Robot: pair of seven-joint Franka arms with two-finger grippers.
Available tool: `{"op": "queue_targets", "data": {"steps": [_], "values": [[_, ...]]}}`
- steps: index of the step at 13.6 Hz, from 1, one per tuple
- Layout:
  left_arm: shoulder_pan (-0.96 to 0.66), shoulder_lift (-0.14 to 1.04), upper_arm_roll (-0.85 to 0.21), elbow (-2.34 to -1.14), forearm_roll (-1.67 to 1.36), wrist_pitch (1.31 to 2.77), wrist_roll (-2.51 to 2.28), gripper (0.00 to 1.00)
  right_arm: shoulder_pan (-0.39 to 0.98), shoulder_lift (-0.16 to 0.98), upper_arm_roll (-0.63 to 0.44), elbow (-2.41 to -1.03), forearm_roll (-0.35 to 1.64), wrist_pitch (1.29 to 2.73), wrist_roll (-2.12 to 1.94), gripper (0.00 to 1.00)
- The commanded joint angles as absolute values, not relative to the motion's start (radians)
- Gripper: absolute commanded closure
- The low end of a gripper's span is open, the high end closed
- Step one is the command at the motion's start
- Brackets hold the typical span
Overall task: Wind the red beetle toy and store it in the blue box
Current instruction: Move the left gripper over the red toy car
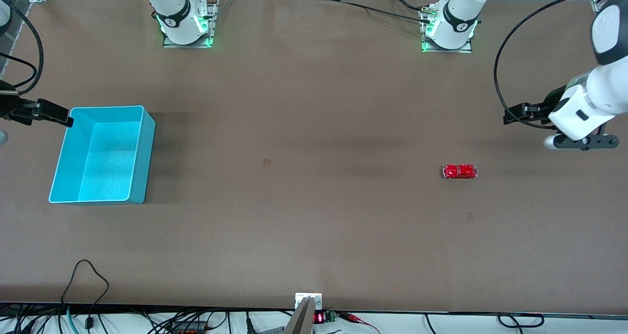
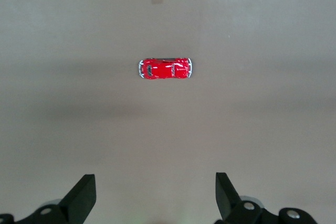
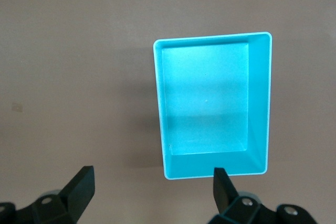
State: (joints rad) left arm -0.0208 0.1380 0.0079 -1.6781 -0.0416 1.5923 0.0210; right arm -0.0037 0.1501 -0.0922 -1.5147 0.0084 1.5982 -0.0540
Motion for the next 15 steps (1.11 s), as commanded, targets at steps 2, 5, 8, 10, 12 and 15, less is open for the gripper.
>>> {"op": "queue_targets", "data": {"steps": [2,5,8,10,12,15], "values": [[-0.063,0.19,0.006,-1.722,0.033,1.652,0.141,0.0,-0.009,0.152,-0.086,-1.511,0.023,1.608,-0.048,0.0],[0.029,0.19,-0.104,-1.831,0.046,1.831,0.343,0.0,-0.006,0.16,-0.086,-1.511,0.023,1.603,-0.048,0.0],[0.061,0.21,-0.127,-1.87,0.048,1.92,0.646,0.0,-0.006,0.207,-0.086,-1.513,0.02,1.594,-0.06,0.0],[0.063,0.229,-0.127,-1.893,0.048,1.966,0.829,0.0,-0.005,0.213,-0.084,-1.513,0.006,1.589,-0.061,0.0],[0.092,0.267,-0.127,-1.898,0.048,1.999,0.993,0.0,-0.008,0.224,-0.084,-1.514,0.008,1.586,-0.06,0.0],[0.086,0.291,-0.127,-1.951,0.136,2.077,1.129,0.0,-0.011,0.224,-0.086,-1.519,0.005,1.519,-0.052,0.0]]}}
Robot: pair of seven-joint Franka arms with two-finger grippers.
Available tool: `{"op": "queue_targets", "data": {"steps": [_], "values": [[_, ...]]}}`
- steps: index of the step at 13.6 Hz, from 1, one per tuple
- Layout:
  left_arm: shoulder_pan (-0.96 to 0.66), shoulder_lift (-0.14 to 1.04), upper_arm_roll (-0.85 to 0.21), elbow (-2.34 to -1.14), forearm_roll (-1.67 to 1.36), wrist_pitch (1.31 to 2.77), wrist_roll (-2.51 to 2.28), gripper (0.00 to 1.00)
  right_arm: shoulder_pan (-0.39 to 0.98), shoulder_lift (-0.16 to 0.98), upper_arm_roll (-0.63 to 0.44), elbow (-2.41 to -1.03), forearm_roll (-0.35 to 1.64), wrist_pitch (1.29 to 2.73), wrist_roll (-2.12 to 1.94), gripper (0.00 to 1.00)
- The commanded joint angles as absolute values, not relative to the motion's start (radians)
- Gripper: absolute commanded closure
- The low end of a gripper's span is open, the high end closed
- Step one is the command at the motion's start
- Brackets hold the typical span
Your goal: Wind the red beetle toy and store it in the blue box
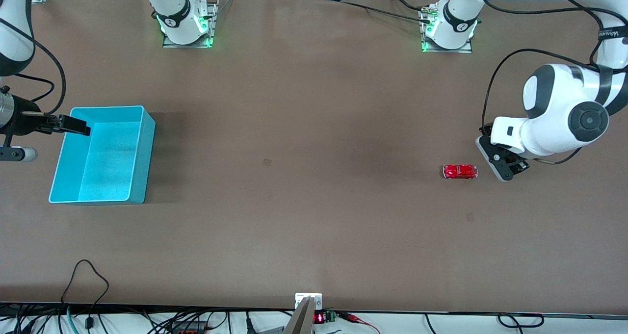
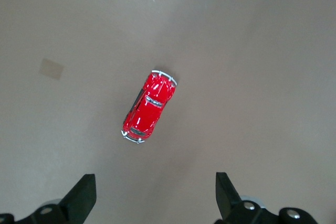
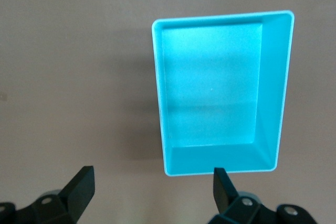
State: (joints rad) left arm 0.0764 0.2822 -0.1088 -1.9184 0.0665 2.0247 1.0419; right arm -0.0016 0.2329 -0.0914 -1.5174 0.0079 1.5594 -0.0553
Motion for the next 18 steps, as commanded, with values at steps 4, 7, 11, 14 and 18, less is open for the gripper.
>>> {"op": "queue_targets", "data": {"steps": [4,7,11,14,18], "values": [[0.084,0.324,-0.135,-2.028,0.189,2.242,1.251,0.0,-0.02,0.225,-0.086,-1.52,0.005,1.48,-0.048,0.0],[0.089,0.344,-0.137,-2.086,0.189,2.374,1.344,0.0,-0.021,0.225,-0.086,-1.522,0.006,1.47,-0.048,0.0],[0.097,0.347,-0.141,-2.181,0.189,2.524,1.39,0.0,-0.02,0.227,-0.086,-1.522,0.006,1.465,-0.048,0.0],[0.097,0.359,-0.141,-2.2,0.187,2.548,1.393,0.0,-0.012,0.225,-0.086,-1.522,0.005,1.495,-0.035,0.0],[0.104,0.383,-0.141,-2.209,0.187,2.624,1.393,0.0,-0.006,0.207,-0.086,-1.566,0.005,1.557,-0.028,0.0]]}}
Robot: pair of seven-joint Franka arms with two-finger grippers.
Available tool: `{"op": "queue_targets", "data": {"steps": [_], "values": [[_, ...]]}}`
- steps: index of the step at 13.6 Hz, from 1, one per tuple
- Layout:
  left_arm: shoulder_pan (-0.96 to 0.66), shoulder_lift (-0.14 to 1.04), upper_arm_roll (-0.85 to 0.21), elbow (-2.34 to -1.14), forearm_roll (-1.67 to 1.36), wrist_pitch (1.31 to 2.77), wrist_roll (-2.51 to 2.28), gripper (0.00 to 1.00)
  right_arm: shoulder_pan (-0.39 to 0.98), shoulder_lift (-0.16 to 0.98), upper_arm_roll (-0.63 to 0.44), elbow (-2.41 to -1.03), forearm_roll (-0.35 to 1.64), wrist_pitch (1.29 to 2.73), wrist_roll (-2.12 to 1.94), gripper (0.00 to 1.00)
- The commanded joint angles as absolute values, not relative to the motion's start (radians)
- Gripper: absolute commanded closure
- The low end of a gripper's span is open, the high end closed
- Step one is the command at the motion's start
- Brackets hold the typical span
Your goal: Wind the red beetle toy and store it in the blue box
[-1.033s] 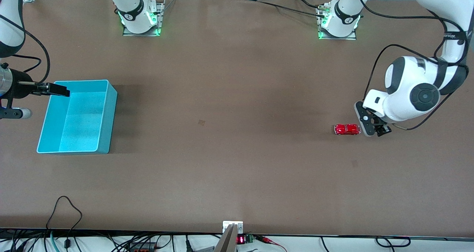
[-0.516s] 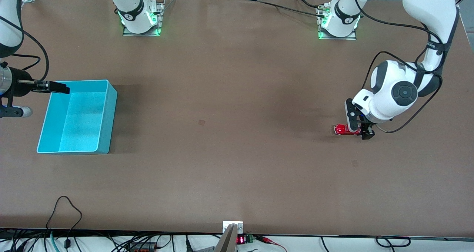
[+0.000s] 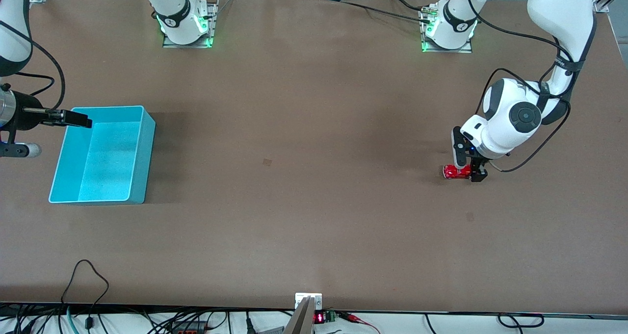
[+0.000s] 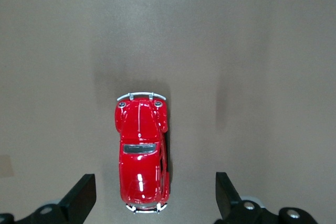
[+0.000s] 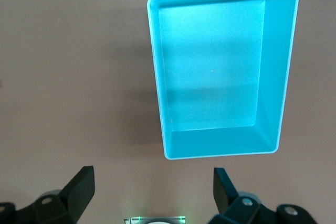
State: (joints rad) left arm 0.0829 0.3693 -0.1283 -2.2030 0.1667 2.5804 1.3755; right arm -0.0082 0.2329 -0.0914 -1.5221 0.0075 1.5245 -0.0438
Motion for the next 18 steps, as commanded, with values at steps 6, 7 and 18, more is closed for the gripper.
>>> {"op": "queue_targets", "data": {"steps": [6,7,18], "values": [[0.112,0.429,-0.14,-2.21,0.184,2.698,1.382,0.0,-0.009,0.062,-0.084,-1.8,0.006,1.698,-0.028,0.0],[0.113,0.428,-0.141,-2.214,0.181,2.697,1.381,0.0,-0.009,0.052,-0.084,-1.815,0.008,1.701,-0.028,0.0],[0.12,0.43,-0.14,-2.217,0.178,2.695,1.381,0.3,-0.014,0.055,-0.084,-1.812,0.014,1.697,-0.04,0.0]]}}
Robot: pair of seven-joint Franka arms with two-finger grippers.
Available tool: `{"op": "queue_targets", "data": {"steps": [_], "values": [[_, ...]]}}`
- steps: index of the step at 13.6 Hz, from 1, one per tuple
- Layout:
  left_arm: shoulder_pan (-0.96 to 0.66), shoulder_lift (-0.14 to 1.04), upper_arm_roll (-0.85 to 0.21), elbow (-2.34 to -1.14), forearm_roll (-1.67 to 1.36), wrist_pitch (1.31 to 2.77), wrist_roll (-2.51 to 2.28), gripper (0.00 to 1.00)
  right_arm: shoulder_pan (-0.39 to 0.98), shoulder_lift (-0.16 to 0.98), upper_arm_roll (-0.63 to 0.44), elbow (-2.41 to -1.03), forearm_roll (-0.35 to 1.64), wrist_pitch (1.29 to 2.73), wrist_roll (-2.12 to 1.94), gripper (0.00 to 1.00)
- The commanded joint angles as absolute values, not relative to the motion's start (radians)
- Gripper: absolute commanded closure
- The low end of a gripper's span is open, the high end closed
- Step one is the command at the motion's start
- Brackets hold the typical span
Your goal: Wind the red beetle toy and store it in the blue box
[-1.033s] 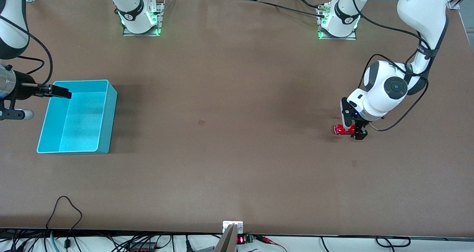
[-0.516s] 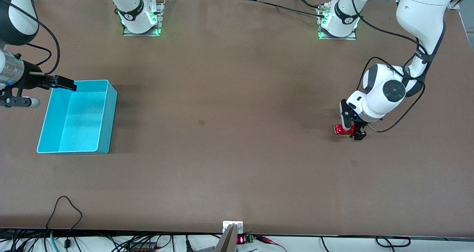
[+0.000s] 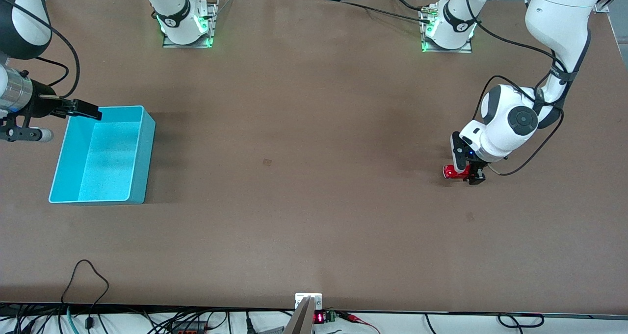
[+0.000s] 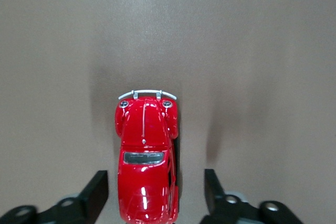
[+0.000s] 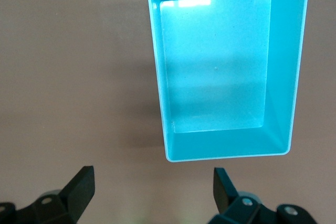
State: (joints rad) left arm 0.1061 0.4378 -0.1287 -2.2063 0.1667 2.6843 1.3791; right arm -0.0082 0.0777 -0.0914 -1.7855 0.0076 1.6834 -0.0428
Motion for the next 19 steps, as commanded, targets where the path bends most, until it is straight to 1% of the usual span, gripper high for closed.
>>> {"op": "queue_targets", "data": {"steps": [1,3,5,6,19], "values": [[0.12,0.43,-0.14,-2.217,0.178,2.695,1.381,0.34,-0.014,0.055,-0.084,-1.812,0.014,1.695,-0.04,0.0],[0.12,0.43,-0.14,-2.215,0.178,2.697,1.381,0.52,-0.014,0.055,-0.084,-1.81,0.02,1.687,-0.04,0.0],[0.12,0.43,-0.138,-2.212,0.178,2.697,1.381,0.58,-0.014,0.055,-0.084,-1.81,0.02,1.687,-0.04,0.0],[0.12,0.431,-0.138,-2.212,0.178,2.697,1.381,0.6,-0.014,0.055,-0.084,-1.81,0.02,1.686,-0.04,0.0],[0.12,0.446,-0.138,-2.21,0.179,2.684,1.413,0.59,-0.011,0.055,-0.084,-1.81,0.023,1.681,-0.04,0.0]]}}
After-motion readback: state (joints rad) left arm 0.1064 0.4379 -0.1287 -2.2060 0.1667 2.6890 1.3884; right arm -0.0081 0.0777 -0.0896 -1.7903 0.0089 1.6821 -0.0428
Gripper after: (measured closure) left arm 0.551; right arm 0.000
